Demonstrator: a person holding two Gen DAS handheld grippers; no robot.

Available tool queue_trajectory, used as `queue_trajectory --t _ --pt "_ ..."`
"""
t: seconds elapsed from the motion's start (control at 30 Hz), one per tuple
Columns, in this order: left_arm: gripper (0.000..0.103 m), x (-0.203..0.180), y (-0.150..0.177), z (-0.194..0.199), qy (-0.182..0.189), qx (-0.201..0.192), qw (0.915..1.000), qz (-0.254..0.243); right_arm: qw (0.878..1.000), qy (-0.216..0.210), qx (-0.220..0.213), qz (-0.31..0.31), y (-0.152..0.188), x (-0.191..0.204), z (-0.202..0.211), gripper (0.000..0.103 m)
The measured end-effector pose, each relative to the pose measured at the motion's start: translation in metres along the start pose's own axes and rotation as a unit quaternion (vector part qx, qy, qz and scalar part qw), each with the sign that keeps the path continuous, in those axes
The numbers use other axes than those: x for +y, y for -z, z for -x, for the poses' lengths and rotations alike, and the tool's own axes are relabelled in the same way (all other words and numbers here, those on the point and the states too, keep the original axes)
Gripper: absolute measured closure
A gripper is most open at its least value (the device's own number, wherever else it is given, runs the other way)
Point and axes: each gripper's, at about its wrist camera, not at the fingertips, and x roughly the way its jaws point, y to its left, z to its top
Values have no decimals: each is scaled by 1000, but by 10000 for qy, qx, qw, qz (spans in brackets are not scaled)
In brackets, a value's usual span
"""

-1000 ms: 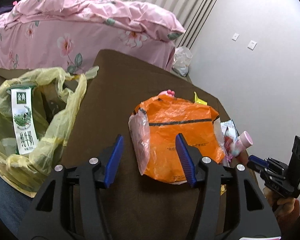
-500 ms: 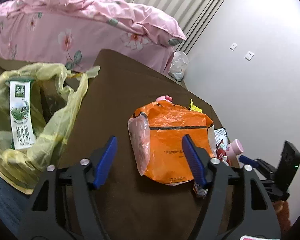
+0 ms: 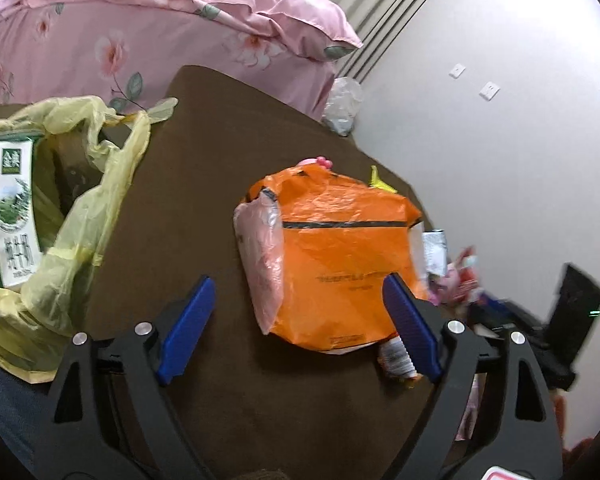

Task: Collect trash
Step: 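Lift the orange bag with the left gripper while the right gripper grasps the red wrapper, then carry the orange bag and red wrapper with both grippers over the yellow bag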

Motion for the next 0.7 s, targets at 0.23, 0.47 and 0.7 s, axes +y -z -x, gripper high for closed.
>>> queue_trajectory --t 0.23,0.47,0.7 --pt "35 6 -6 -23 -210 341 9988 293 9997 90 -224 45 -3 14 14 68" --pt "83 0 -3 -9 -275 162 9993 212 9990 82 -434 -53 -14 33 24 68" --pt "84 -10 -16 79 -1064 -1026 9878 -500 9971 -112 -728 200 -37 73 34 67"
